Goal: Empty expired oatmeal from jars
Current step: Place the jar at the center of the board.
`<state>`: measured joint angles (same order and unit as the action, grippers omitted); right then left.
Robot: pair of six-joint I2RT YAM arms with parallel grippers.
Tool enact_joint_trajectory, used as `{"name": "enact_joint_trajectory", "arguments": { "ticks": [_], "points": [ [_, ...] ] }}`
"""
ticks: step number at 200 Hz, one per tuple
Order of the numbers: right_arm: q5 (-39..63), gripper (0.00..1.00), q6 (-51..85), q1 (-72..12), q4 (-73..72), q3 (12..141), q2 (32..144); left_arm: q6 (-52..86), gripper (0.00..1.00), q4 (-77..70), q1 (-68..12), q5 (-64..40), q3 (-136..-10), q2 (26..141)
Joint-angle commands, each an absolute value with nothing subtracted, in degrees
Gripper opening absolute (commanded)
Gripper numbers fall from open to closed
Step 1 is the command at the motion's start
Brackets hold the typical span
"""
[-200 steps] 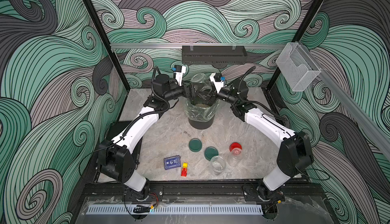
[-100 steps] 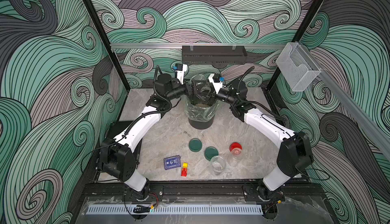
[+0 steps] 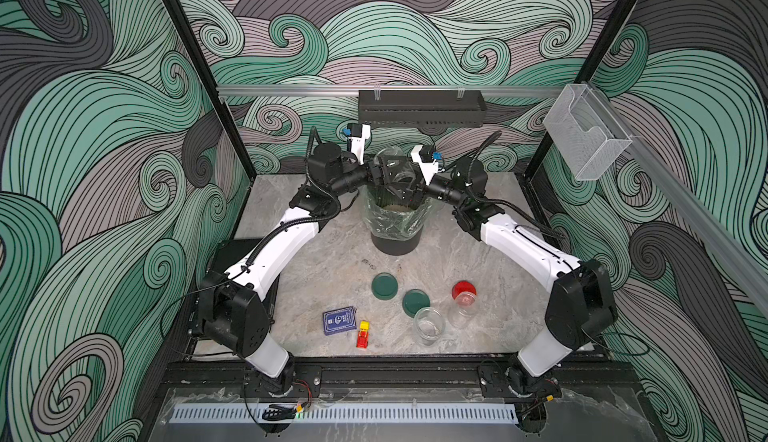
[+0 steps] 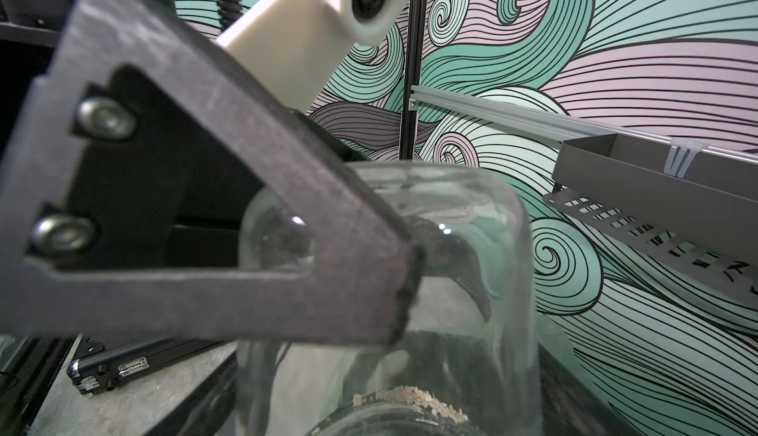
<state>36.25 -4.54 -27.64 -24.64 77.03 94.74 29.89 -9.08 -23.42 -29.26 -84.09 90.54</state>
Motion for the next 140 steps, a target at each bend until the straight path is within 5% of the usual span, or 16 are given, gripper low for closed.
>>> {"name": "enact_joint_trajectory", "arguments": {
  "ticks": [1, 17, 46, 97, 121, 140],
  "points": [
    [37.03, 0.00, -4.87, -28.21, -29.66, 78.66, 92.46, 31.80, 0.49, -7.79, -23.58, -26.92, -86.74, 90.98],
    [36.55, 0.00, -4.75, -28.21, -29.73, 78.46, 92.54, 31.99, 0.33, -7.15, -23.54, -26.49, -86.75, 90.60],
    [35.89, 0.18, -4.39, -28.21, -29.97, 78.09, 92.43, 32.75, 0.00, -5.36, -23.54, -23.59, -86.73, 89.66],
    [34.37, 0.85, -3.09, -28.12, -30.72, 77.08, 92.02, 38.38, 0.00, -6.84, -23.48, -11.19, -83.34, 87.11],
    [32.77, 0.99, -1.64, -27.99, -30.29, 76.74, 91.60, 41.79, 0.00, -8.39, -23.39, -6.34, -82.04, 86.84],
    [32.30, 0.99, 0.02, -27.81, -29.77, 76.47, 91.00, 44.89, 0.00, -9.87, -23.30, -3.40, -81.15, 86.86]
  ]
}}
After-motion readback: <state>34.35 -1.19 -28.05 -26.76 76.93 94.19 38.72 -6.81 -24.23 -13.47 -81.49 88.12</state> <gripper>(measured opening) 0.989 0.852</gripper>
